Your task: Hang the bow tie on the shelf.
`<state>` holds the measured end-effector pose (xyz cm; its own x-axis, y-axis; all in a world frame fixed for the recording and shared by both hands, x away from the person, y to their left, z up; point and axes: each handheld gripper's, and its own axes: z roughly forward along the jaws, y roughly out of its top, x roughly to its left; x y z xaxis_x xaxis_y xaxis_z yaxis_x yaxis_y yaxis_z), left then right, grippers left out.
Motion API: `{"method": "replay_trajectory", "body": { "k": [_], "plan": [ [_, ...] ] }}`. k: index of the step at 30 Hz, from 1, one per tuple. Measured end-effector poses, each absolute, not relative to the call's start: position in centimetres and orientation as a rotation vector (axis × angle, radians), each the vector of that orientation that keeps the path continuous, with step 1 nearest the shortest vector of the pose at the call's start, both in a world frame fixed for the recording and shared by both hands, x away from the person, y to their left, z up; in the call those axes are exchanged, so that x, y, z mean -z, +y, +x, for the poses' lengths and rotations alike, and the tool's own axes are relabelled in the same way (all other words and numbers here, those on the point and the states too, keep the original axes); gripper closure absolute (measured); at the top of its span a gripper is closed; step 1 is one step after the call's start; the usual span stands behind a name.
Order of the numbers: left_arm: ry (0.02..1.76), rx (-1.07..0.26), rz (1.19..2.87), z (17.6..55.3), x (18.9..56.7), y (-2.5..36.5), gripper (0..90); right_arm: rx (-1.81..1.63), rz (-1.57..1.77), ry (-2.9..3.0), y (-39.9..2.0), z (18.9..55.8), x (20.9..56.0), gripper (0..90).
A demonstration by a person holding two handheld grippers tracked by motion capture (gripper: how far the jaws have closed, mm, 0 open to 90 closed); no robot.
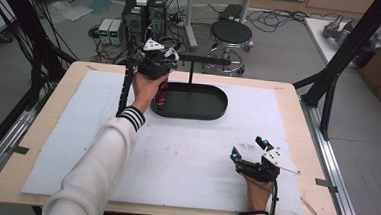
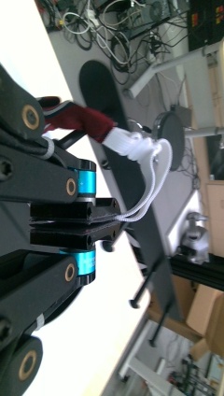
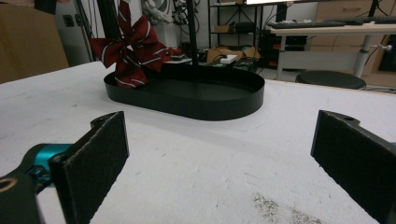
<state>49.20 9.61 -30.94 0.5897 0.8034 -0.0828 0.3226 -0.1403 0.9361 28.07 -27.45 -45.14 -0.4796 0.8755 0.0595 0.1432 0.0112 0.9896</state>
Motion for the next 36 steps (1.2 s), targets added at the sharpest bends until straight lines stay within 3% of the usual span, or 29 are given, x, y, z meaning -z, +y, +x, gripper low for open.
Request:
{"method": "replay_trajectory", "body": {
  "k": [7, 15, 24, 25, 32, 33, 36],
  "plan": [
    [0.93, -0.549, 1.749, 48.9, 31.2, 9.6, 86.4, -1.523, 1.056, 1.678, -27.4, 28.0, 45.1, 3.1],
    [0.921, -0.514, 1.782, 48.7, 31.5, 9.8, 79.1, -1.52, 1.049, 1.679, -27.4, 28.1, 45.1, 3.1],
    [0.921, -0.48, 1.791, 48.8, 31.8, 9.9, 66.2, -1.523, 1.053, 1.678, -27.4, 28.0, 45.1, 3.1],
    [0.925, -0.477, 1.802, 48.9, 31.9, 9.9, 59.7, -1.521, 1.048, 1.678, -27.4, 28.0, 45.1, 3.1],
    [0.93, -0.445, 1.815, 48.8, 32.5, 9.8, 51.4, -1.521, 1.048, 1.679, -27.4, 28.0, 45.1, 3.1],
    [0.929, -0.446, 1.817, 48.7, 32.5, 9.7, 46.3, -1.522, 1.047, 1.679, -27.4, 28.0, 45.1, 3.1],
    [0.902, -0.423, 1.826, 48.7, 32.5, 9.8, 42.3, -1.522, 1.049, 1.68, -27.4, 28.0, 45.1, 3.1]
  ]
}}
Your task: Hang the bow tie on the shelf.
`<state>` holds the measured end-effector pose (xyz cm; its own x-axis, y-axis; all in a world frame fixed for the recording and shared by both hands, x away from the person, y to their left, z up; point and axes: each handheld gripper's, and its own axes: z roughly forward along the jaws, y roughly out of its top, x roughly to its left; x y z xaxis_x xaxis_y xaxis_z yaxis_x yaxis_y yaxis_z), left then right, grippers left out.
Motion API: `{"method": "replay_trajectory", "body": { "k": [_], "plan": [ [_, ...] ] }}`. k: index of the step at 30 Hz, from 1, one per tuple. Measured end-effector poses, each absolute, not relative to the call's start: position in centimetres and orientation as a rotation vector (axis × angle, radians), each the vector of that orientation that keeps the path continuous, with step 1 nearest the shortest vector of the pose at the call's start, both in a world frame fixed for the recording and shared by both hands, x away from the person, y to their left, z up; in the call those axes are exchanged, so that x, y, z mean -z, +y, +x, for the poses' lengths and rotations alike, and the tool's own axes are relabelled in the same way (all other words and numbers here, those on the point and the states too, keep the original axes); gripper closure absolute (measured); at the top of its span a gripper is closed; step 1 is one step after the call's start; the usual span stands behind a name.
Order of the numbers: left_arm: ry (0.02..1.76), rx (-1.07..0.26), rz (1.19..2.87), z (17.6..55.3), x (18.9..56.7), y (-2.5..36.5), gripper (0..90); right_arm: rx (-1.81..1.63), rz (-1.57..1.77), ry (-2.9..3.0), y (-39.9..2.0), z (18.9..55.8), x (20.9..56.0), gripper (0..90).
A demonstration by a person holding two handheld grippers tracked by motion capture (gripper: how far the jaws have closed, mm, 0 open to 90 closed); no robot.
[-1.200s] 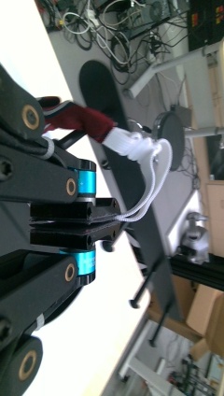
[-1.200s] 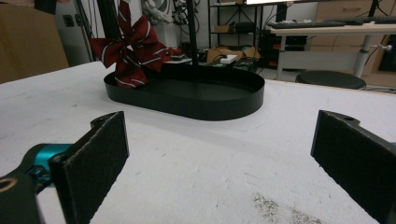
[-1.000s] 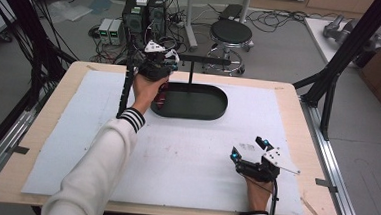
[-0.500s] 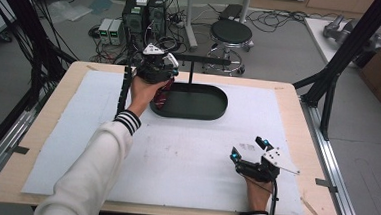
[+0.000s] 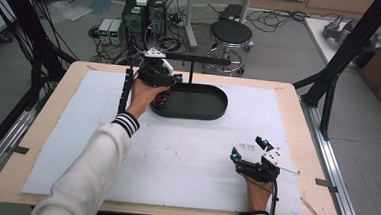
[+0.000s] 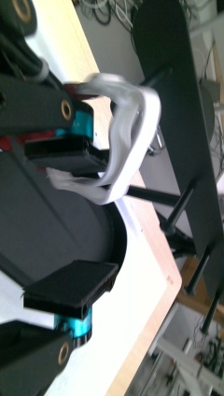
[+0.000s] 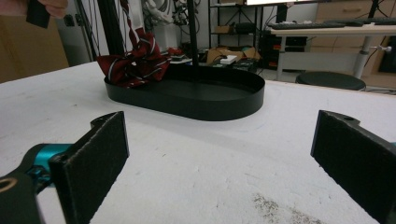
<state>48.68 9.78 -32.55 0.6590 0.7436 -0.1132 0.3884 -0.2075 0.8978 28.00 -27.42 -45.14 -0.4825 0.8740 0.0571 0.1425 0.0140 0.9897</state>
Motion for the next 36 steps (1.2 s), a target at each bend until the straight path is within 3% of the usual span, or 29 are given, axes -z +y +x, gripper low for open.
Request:
{"method": "replay_trajectory", "body": {
  "k": [1, 9, 22, 30, 36],
  "plan": [
    [0.896, -0.423, 1.83, 48.7, 32.5, 9.8, 38.0, -1.522, 1.05, 1.679, -27.4, 28.0, 45.1, 3.1],
    [0.873, -0.414, 1.846, 48.0, 33.0, 10.2, 29.8, -1.526, 1.056, 1.676, -27.4, 28.0, 45.1, 3.1],
    [0.809, -0.386, 1.806, 45.9, 33.4, 12.3, 26.3, -1.519, 1.049, 1.679, -27.3, 27.9, 45.1, 3.1],
    [0.736, -0.404, 1.743, 42.6, 33.5, 16.0, 21.4, -1.511, 1.04, 1.68, -27.3, 27.9, 45.1, 3.1],
    [0.675, -0.46, 1.67, 38.2, 34.7, 20.3, 20.4, -1.511, 1.041, 1.681, -27.2, 27.9, 45.1, 3.1]
  ]
}}
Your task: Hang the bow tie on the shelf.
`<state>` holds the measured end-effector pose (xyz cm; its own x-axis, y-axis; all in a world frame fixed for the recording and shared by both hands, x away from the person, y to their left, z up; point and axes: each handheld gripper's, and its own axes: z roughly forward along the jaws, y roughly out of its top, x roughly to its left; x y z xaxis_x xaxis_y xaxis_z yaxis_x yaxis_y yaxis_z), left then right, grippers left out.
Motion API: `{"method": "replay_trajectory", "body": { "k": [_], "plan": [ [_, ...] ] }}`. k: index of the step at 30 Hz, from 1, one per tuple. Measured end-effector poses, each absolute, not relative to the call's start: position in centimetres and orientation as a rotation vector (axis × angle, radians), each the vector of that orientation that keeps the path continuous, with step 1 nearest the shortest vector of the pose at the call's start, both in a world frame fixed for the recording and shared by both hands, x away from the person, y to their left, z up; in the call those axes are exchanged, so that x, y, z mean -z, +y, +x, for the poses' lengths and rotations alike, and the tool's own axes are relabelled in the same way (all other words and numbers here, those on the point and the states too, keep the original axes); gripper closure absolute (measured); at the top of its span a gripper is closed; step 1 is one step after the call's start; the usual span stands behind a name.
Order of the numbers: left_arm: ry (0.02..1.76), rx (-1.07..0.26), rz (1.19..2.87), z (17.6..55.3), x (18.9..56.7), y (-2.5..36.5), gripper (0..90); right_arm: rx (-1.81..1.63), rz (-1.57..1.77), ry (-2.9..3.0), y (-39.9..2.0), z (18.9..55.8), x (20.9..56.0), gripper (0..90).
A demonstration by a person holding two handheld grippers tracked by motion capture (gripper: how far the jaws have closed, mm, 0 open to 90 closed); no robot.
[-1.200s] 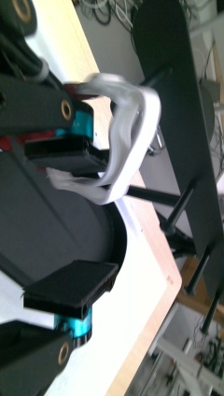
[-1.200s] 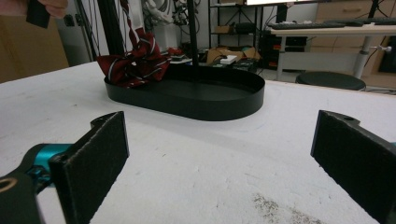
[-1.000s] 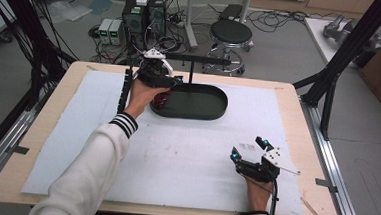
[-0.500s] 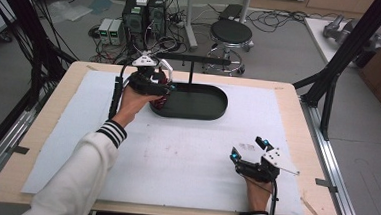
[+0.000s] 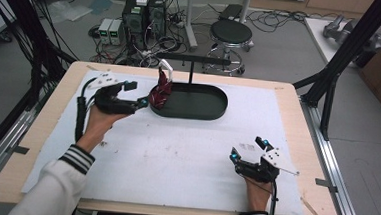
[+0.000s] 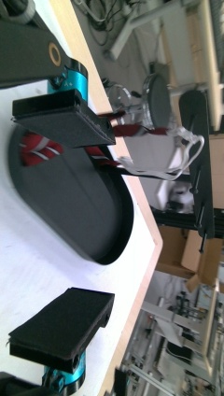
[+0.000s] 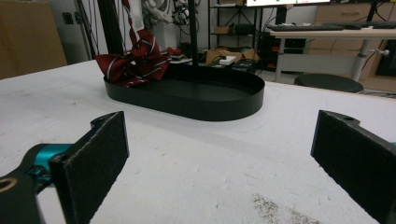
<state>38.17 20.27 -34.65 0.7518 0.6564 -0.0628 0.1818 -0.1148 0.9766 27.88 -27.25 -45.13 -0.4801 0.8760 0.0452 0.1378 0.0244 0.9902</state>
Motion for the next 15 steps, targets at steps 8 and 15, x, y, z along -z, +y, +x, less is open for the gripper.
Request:
{"method": "replay_trajectory", "body": {
  "k": [8, 15],
  "plan": [
    [0.657, -0.597, 1.626, 32.1, 39.2, 27.1, 20.2, -1.51, 1.031, 1.672, -27.3, 27.9, 45.2, 3.1],
    [0.71, -0.608, 1.605, 30.3, 42.3, 29.4, 19.7, -1.512, 1.044, 1.663, -27.3, 27.8, 45.2, 3.1]
  ]
}}
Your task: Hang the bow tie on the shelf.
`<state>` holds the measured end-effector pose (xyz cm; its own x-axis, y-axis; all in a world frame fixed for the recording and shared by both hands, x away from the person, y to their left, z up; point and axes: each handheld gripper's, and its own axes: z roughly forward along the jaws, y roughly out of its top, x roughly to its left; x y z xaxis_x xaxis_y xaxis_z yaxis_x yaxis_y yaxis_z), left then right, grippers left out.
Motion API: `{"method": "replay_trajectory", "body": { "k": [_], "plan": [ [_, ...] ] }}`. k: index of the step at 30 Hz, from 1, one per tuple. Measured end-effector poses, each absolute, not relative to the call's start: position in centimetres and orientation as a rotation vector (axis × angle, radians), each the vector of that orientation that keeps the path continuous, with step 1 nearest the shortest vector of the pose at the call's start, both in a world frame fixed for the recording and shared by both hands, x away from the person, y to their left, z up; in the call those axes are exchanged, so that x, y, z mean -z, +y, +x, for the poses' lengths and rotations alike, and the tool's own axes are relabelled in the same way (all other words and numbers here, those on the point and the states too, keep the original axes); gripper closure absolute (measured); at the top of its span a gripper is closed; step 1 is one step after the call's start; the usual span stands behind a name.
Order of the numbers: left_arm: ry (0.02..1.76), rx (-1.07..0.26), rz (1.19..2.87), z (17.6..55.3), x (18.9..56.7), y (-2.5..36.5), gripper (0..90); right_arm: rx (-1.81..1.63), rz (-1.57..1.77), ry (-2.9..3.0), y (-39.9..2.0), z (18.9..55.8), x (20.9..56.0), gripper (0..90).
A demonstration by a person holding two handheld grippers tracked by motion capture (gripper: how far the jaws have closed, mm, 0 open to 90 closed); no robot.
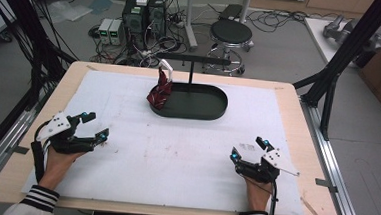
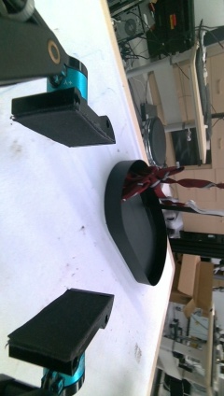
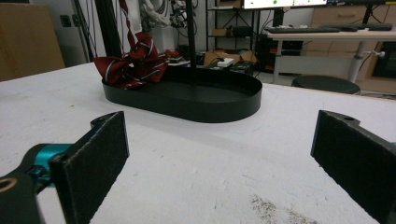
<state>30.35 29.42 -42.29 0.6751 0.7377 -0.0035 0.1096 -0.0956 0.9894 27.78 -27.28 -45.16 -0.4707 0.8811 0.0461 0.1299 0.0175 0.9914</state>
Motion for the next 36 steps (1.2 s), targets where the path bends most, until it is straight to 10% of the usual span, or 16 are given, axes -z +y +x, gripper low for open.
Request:
{"method": "replay_trajectory", "body": {
  "k": [36],
  "plan": [
    [0.783, -0.724, 1.463, 29.5, 45.2, 29.2, 18.2, -1.508, 1.013, 1.665, -27.2, 27.7, 45.2, 3.1]
  ]
}}
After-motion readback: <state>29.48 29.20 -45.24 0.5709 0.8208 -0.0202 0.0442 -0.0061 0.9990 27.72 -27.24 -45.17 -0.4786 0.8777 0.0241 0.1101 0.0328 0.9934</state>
